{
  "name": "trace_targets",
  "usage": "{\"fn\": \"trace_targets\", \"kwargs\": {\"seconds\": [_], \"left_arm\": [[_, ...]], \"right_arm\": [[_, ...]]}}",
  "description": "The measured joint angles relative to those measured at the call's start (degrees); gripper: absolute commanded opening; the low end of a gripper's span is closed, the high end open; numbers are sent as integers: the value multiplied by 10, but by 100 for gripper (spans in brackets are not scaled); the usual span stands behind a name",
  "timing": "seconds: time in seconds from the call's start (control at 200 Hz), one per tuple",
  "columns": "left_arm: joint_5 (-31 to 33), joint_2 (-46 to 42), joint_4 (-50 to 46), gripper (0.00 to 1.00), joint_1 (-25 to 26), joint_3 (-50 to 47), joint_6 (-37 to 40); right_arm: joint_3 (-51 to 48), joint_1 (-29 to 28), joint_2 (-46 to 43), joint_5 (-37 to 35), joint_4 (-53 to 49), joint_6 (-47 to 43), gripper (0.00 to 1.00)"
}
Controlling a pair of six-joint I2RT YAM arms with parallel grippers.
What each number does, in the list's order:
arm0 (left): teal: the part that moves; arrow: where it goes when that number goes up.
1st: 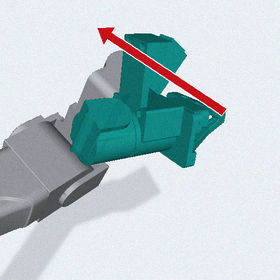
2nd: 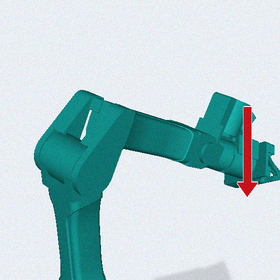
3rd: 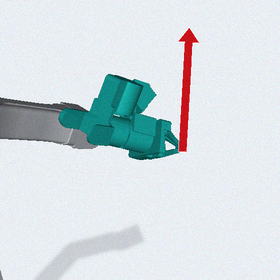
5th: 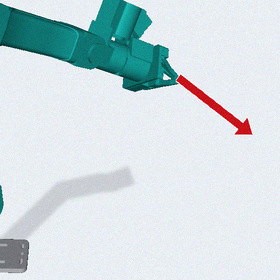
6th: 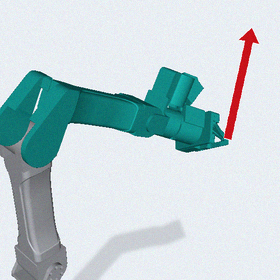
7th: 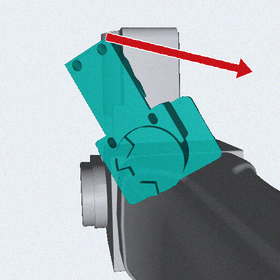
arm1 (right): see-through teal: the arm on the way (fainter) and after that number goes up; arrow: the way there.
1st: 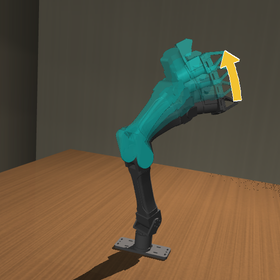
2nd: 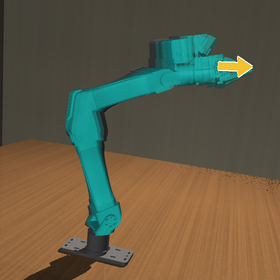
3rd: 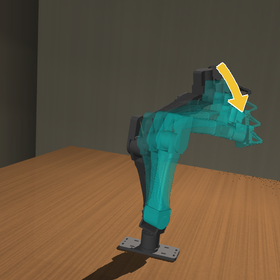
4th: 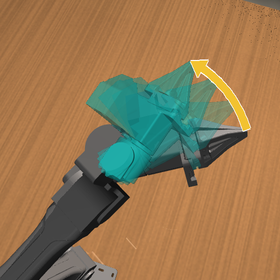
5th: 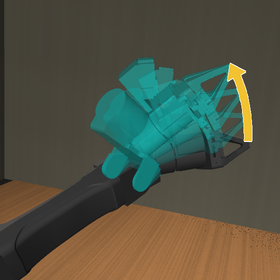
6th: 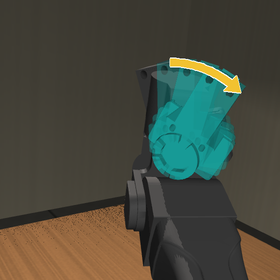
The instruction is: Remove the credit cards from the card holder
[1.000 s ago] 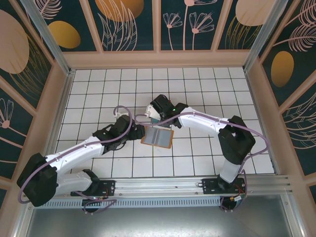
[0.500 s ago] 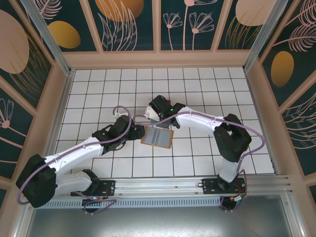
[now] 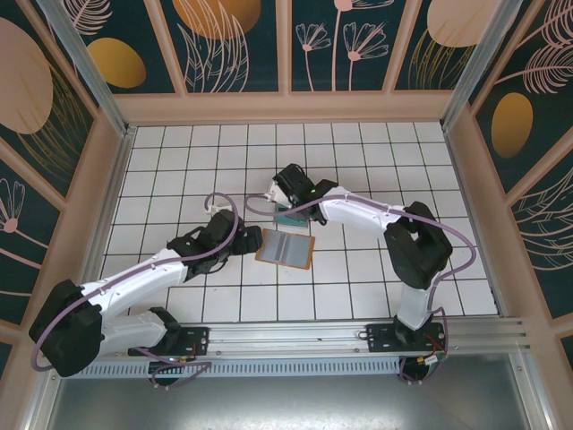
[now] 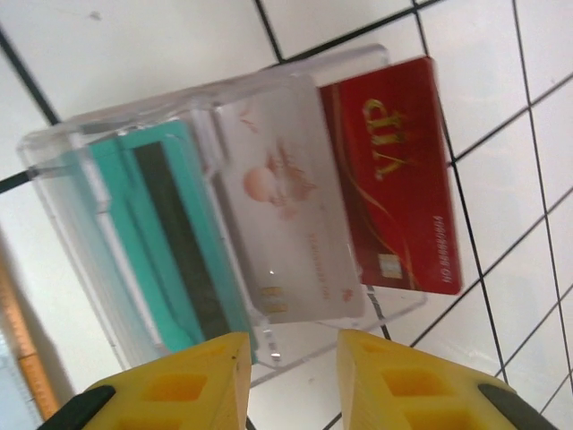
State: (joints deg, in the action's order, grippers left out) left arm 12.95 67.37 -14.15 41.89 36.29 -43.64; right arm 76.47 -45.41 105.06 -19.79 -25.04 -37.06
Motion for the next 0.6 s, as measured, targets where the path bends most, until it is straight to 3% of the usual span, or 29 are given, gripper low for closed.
{"fn": "trace_targets", "kwargs": {"seconds": [0.26,0.375,0.51,0.601], "left_arm": [[-14,2,8,93,0,0,2],[-40,14,18,83,0,0,11],[-79,37,28,63,0,0,29],[-106,54,35,59,0,3,43]], "right_arm": [[11,16,-5,4,1,113,33],[3,22,-31,26,-3,223,32],[-57,28,-101,63,5,373,33],[-118,29,-144,98,23,469,33]]}}
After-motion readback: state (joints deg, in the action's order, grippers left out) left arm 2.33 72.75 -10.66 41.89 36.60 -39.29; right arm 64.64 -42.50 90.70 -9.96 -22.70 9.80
